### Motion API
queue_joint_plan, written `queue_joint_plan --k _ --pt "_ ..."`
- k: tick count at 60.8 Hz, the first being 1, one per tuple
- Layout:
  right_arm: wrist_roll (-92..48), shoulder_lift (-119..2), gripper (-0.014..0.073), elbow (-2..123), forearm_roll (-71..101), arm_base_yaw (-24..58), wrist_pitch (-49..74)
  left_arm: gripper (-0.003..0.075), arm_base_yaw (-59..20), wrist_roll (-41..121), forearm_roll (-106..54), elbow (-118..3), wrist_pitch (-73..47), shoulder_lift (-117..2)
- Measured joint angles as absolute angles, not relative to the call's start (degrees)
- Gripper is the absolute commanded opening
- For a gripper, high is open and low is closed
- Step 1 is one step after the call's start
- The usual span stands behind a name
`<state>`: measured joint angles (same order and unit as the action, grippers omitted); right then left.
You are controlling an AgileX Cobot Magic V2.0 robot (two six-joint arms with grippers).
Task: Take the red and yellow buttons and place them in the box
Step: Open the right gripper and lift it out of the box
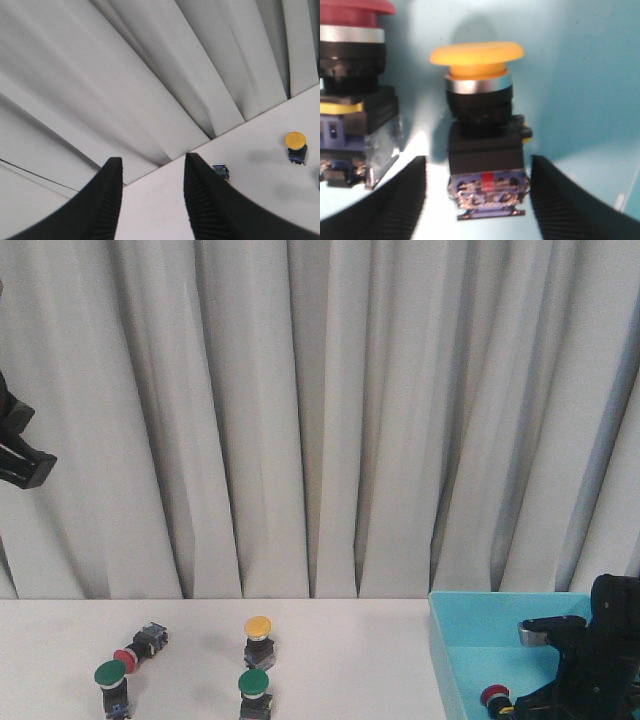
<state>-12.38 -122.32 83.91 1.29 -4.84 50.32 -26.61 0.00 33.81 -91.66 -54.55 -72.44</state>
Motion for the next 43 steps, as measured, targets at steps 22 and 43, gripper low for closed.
queue_joint_plan --k 22,43 --pt "-17.07 -102.92 0.0405 84.26 11.13 -4.84 42.39 0.0283 -26.61 -1.72 33.81 -91.61 -54.68 -72.44" --pt "-35.17 -74.76 -0.0015 85.98 31.23 -4.84 32.21 -0.0008 -26.61 -2.93 33.81 -91.61 -53.20 -72.44"
